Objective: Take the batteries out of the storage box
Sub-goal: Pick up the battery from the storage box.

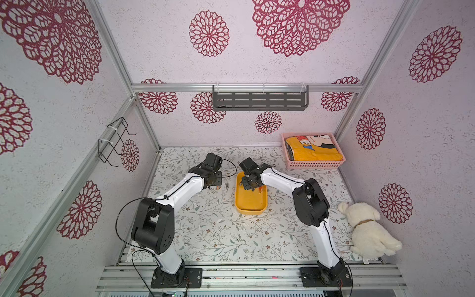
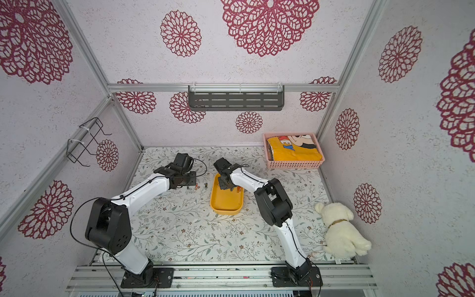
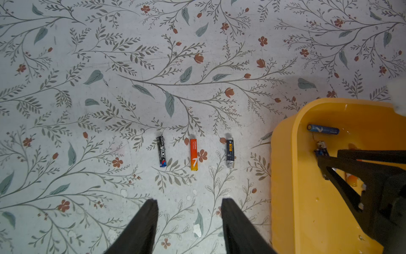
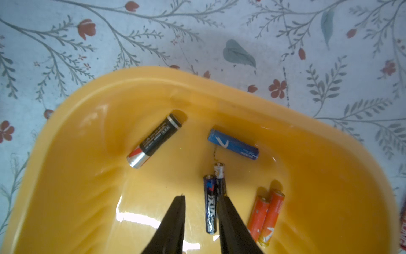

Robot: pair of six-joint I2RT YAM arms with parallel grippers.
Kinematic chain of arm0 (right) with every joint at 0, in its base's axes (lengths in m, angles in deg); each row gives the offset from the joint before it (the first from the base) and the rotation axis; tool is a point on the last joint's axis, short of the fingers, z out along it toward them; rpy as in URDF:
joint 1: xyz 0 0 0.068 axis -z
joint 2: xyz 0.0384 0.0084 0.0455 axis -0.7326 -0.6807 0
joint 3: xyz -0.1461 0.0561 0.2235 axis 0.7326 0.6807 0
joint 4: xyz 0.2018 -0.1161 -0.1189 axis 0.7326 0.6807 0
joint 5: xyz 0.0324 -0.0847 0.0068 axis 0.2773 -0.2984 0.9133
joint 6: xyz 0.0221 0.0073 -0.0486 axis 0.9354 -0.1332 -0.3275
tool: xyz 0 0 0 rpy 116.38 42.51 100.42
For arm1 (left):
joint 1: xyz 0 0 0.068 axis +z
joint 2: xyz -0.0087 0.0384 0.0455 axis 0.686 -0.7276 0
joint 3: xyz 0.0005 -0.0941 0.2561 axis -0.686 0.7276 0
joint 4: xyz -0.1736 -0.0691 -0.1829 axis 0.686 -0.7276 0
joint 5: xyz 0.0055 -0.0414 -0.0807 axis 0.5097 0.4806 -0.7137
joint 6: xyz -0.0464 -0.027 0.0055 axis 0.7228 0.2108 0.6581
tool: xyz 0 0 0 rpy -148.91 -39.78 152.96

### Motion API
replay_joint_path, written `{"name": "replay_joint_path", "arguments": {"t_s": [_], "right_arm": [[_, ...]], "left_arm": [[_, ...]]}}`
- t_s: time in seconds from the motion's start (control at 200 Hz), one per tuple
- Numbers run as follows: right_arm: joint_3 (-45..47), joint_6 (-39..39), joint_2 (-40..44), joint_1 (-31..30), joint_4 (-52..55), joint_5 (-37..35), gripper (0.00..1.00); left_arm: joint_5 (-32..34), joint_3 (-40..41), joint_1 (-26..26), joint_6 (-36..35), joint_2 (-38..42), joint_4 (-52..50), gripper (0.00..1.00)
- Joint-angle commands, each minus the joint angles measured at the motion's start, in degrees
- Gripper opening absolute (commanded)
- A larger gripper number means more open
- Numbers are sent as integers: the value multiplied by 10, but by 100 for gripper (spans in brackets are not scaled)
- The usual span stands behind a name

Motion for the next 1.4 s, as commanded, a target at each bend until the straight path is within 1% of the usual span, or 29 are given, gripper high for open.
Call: {"name": "replay_joint_path", "arguments": {"t_s": [0.0, 0.2, 0.345, 0.5, 0.57, 0.665, 0.876, 1.096, 1.251, 1.391], "right_arm": [[-15, -6, -14, 3, 14, -1, 31], [-3, -6, -19, 9, 8, 3, 29], [18, -3, -19, 9, 2, 13, 25], [45, 3, -7, 9, -13, 35, 15], [50, 5, -7, 10, -13, 44, 7], [55, 8, -7, 12, -16, 57, 0], [48, 11, 21, 16, -20, 70, 0], [51, 22, 98, 36, -35, 111, 0], [97, 29, 172, 63, -55, 144, 0], [161, 32, 253, 92, -56, 142, 0]], "left_arm": [[1, -10, -4, 1, 0, -6, 50], [4, -11, -4, -1, 0, -7, 51], [4, -10, -4, 0, 1, -7, 51], [5, -10, -4, 1, 5, -10, 52], [6, -11, -5, -1, 7, -10, 52], [7, -15, -5, -1, 9, -13, 52], [7, -20, -5, -1, 21, -15, 53], [19, 8, -6, 4, 62, 18, 54], [27, 23, -6, 9, 85, 35, 54], [32, 15, -10, 9, 81, 21, 54]]}}
